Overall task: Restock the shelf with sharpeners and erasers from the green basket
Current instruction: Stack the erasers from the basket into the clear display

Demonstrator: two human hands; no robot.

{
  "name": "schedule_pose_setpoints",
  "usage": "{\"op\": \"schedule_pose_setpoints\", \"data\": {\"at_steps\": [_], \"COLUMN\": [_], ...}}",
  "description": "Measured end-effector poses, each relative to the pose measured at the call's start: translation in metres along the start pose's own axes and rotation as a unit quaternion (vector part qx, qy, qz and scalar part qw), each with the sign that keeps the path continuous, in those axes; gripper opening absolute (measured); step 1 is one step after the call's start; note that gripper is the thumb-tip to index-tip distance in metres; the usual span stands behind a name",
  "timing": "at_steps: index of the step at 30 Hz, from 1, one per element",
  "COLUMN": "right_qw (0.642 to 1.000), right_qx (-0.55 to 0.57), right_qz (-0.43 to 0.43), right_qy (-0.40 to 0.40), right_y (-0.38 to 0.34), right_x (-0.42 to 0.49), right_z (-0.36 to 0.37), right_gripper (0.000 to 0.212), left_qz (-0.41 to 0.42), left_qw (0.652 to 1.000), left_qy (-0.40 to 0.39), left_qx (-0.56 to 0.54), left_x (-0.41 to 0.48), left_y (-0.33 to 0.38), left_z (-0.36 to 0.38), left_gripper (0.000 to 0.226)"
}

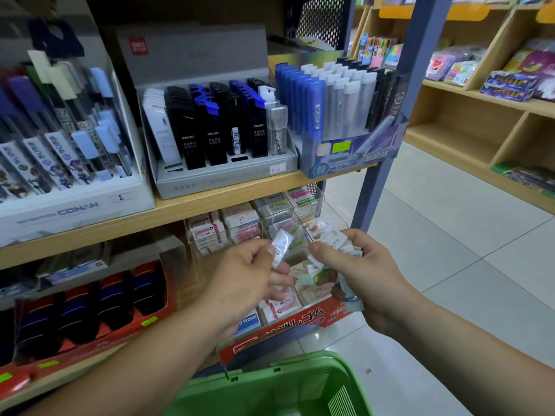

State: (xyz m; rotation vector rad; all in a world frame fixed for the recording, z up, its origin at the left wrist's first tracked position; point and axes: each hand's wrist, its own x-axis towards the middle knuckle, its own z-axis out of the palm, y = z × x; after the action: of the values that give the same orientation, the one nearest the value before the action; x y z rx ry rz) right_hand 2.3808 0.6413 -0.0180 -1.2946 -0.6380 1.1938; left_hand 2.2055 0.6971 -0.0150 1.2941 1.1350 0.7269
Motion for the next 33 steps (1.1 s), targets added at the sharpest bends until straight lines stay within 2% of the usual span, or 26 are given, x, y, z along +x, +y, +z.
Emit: {"op": "schedule_pose_setpoints", "data": {"at_steps": [5, 10, 15, 18, 24, 28, 31, 33], "right_qw": [0.999, 0.998, 0.999, 1.0, 0.998, 0.998, 0.998, 0.998], "right_qx": [-0.034, -0.054, -0.025, -0.003, 0.016, 0.017, 0.011, 0.008], "right_qz": [-0.019, -0.038, -0.039, -0.024, -0.002, -0.002, 0.001, -0.002], "right_qy": [0.021, -0.001, 0.009, -0.016, -0.055, -0.058, -0.064, -0.065], "right_y": [0.003, 0.005, 0.004, 0.003, 0.0, 0.0, -0.002, -0.002], "right_x": [0.006, 0.012, 0.02, 0.02, 0.019, 0.02, 0.019, 0.02], "right_z": [-0.001, 0.0, -0.006, -0.011, -0.018, -0.021, -0.022, -0.022], "right_gripper": [0.029, 0.027, 0.027, 0.031, 0.034, 0.035, 0.034, 0.034], "left_qz": [-0.028, -0.036, 0.026, 0.026, 0.106, 0.116, 0.116, 0.161], "left_qw": [0.993, 0.994, 0.977, 0.97, 0.916, 0.876, 0.863, 0.871], "left_qy": [0.047, 0.032, 0.122, 0.11, 0.075, 0.065, 0.067, 0.087], "left_qx": [0.107, 0.102, 0.173, 0.215, 0.381, 0.463, 0.487, 0.456], "left_x": [0.016, 0.023, 0.06, 0.087, 0.102, 0.103, 0.102, 0.094], "left_y": [-0.002, 0.012, 0.016, 0.018, 0.004, 0.006, 0.007, 0.01], "left_z": [-0.016, -0.019, -0.015, -0.008, 0.0, 0.001, 0.0, 0.001], "left_gripper": [0.014, 0.035, 0.016, 0.02, 0.025, 0.025, 0.024, 0.026]}}
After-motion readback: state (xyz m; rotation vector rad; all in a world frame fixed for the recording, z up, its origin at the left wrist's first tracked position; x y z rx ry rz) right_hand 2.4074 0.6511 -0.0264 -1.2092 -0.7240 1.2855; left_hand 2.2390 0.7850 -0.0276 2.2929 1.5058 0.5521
